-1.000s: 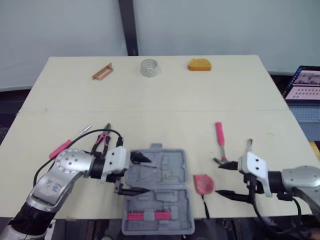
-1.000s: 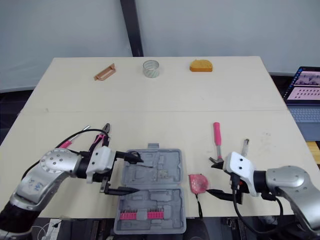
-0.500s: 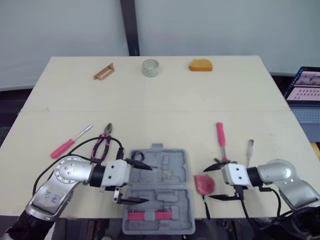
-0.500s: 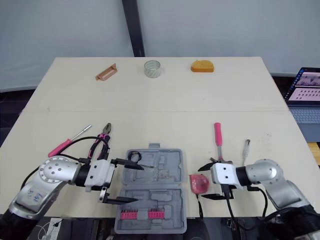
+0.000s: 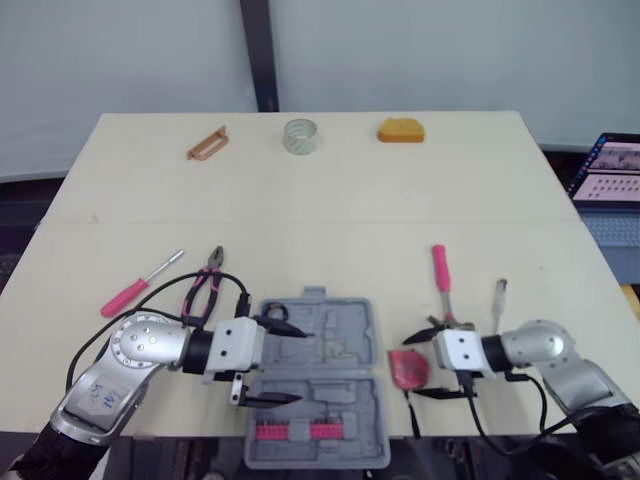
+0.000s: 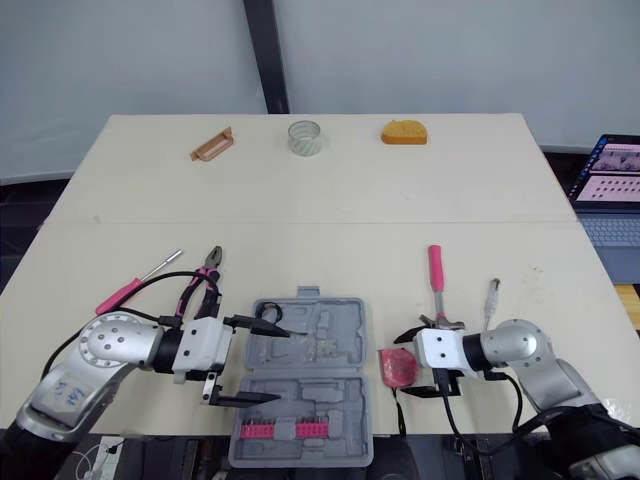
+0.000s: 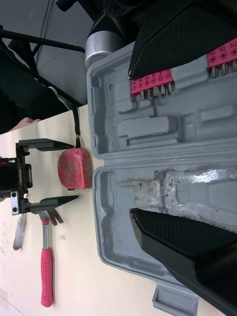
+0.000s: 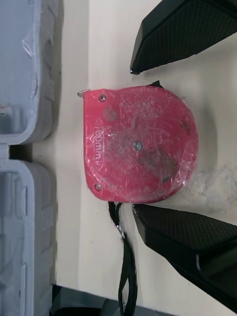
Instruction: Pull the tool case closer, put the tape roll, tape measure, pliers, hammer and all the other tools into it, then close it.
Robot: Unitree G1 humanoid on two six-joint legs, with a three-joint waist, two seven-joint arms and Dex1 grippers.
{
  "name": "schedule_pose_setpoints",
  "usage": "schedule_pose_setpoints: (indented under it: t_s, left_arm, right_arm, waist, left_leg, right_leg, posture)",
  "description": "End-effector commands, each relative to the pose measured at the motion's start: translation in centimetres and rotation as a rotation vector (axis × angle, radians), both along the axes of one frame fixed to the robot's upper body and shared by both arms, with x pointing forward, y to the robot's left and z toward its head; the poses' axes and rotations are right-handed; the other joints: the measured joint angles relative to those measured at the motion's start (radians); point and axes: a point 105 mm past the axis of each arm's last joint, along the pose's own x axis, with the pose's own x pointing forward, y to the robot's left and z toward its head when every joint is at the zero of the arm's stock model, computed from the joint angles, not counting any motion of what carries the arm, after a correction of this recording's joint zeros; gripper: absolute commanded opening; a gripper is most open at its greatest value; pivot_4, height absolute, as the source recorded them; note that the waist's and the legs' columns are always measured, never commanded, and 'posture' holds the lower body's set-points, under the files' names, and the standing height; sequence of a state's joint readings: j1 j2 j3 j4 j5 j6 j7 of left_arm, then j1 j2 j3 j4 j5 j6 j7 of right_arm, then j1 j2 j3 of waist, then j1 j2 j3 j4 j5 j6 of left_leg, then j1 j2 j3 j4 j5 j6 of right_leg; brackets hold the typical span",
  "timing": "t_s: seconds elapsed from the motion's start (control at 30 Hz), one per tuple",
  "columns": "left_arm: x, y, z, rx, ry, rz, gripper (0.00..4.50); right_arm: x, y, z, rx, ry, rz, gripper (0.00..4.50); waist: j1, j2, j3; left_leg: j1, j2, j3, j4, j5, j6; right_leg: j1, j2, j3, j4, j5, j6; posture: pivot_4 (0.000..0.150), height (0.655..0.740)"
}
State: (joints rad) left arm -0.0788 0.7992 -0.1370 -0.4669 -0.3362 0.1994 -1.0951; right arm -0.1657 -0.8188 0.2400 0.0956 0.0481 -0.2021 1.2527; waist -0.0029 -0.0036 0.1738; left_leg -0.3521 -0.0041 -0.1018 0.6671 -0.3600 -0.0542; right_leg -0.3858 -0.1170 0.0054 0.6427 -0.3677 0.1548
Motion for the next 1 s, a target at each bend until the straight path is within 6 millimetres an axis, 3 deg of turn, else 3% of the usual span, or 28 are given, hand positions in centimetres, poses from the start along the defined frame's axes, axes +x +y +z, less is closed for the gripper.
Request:
schedule_pose_setpoints:
  t_s: [0.03, 0.13, 0.3, 0.53, 0.63, 0.7, 0.8, 0.87, 1.0]
  left_arm:
    - [-0.5, -0.5, 0.5, -0.013, -0.025, -0.023, 4.50]
    - [-0.5, -0.6, 0.5, -0.013, -0.025, -0.022, 4.50]
    - [-0.4, -0.6, 0.6, -0.016, -0.025, -0.012, 4.50]
    - [-0.1, -0.6, 0.6, -0.034, -0.016, 0.031, 4.50]
    - [0.9, 0.3, 0.2, -0.044, -0.008, 0.130, 4.50]
    - [1.4, 0.7, 0.1, -0.051, -0.005, 0.171, 4.50]
    - [2.1, 1.5, -0.2, -0.052, -0.003, 0.233, 4.50]
    - [2.5, 2.0, -0.4, -0.052, -0.005, 0.262, 4.50]
    - [2.9, 2.5, -0.7, -0.045, -0.011, 0.281, 4.50]
  right_arm:
    - [0.1, -0.1, -0.2, -0.006, -0.015, 0.003, 4.44]
    - [0.1, -0.3, -0.4, -0.007, -0.011, 0.000, 4.44]
    - [0.0, -0.2, -0.4, 0.004, -0.012, 0.001, 2.96]
    - [0.2, 0.4, 1.6, 0.038, -0.010, -0.012, 2.95]
    - [0.9, 1.1, 5.9, -0.066, -0.010, -0.009, 2.95]
    - [0.9, 1.3, 7.5, -0.133, 0.014, -0.027, 2.95]
    - [1.5, 2.3, 9.6, -0.280, -0.018, -0.060, 2.95]
    - [2.0, 4.1, 10.7, -0.286, -0.057, -0.061, 2.95]
    - [3.0, 6.5, 11.2, -0.270, -0.101, -0.089, 2.95]
  waist:
    - [0.000, 0.000, 0.000]
    - [0.000, 0.000, 0.000]
    - [0.000, 0.000, 0.000]
    - [0.000, 0.000, 0.000]
    - [-0.002, 0.004, 0.002]
    - [-0.002, 0.004, 0.002]
    - [-0.001, 0.004, 0.002]
    - [0.000, 0.004, 0.002]
    - [0.003, 0.004, 0.002]
  left_leg:
    - [0.000, 0.000, 0.000, 0.000, 0.000, 0.000]
    - [0.000, 0.000, 0.000, 0.000, 0.000, 0.000]
    - [0.000, 0.000, 0.000, 0.000, 0.000, 0.000]
    - [0.000, 0.000, 0.000, 0.000, 0.000, 0.000]
    - [0.000, 0.000, 0.000, 0.000, 0.000, 0.000]
    - [0.000, 0.000, 0.001, 0.001, 0.000, 0.000]
    - [-0.001, 0.002, -0.001, 0.000, 0.000, 0.000]
    - [-0.002, 0.001, 0.000, 0.000, 0.000, -0.001]
    - [-0.003, 0.000, 0.000, 0.000, 0.000, -0.001]
  right_leg:
    - [0.000, 0.000, 0.000, 0.000, 0.000, 0.000]
    - [0.000, 0.000, 0.000, 0.000, 0.000, 0.000]
    - [0.001, 0.000, 0.000, 0.000, 0.000, 0.000]
    - [0.001, 0.000, 0.000, 0.000, 0.000, 0.000]
    - [0.000, 0.000, 0.000, 0.000, 0.000, 0.000]
    - [-0.002, 0.000, 0.001, 0.001, 0.000, 0.000]
    - [-0.002, 0.001, 0.000, 0.001, 0.000, 0.000]
    - [-0.005, 0.001, 0.000, 0.001, 0.000, 0.000]
    - [-0.005, 0.000, 0.000, 0.001, 0.000, 0.000]
  posture:
    - [0.150, 0.7400]
    - [0.150, 0.7400]
    - [0.150, 0.7400]
    - [0.150, 0.7400]
    - [0.150, 0.7400]
    - [0.150, 0.7400]
    - [0.150, 0.7400]
    - [0.150, 0.7400]
    - [0.150, 0.7400]
